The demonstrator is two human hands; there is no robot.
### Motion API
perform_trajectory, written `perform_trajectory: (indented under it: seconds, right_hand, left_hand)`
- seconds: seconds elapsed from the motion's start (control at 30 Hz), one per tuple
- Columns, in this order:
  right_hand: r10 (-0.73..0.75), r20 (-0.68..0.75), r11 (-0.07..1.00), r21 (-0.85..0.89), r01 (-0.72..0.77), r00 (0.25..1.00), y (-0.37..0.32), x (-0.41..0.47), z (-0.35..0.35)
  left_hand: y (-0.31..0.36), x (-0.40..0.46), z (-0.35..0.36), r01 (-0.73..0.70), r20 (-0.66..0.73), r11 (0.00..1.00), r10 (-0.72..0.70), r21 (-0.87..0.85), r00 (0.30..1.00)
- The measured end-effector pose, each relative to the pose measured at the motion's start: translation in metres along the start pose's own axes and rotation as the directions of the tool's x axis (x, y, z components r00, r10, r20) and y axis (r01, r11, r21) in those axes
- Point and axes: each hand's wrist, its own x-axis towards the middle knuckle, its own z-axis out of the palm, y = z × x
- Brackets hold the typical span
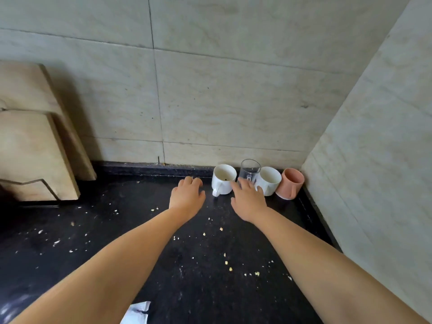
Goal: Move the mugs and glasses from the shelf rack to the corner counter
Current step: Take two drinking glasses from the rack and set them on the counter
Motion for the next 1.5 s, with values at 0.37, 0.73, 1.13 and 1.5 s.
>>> perform_trajectory:
  seconds: [0.37,0.73,1.13,1.5]
  right_hand:
    - [-0.464,0.010,0.886,-0.011,0.464,0.886,-0.100,-0.057,-0.013]
    - [-0.855,0.125,0.496,-0.085,0.864,0.503,-0.215,-0.206,0.029]
    - [-0.978,0.191,-0.100,-0.071,0.992,-0.084,-0.349,-0.493,0.091]
    - [-0.904,0.253,-0.356,0.002,0.935,-0.345,-0.413,-0.783,0.145]
  left_hand:
    - [-0.031,-0.143,-0.043,0.449,-0.248,0.876,-0.481,-0.175,0.841]
    - [-0.045,-0.379,-0.039,0.754,-0.354,0.524,-0.845,-0.396,0.402]
    - [-0.034,-0.713,-0.025,0.759,-0.332,0.091,-0.928,-0.645,-0.171]
    - [0.021,-1.023,-0.018,0.692,-0.281,-0.175,-0.824,-0.700,-0.492]
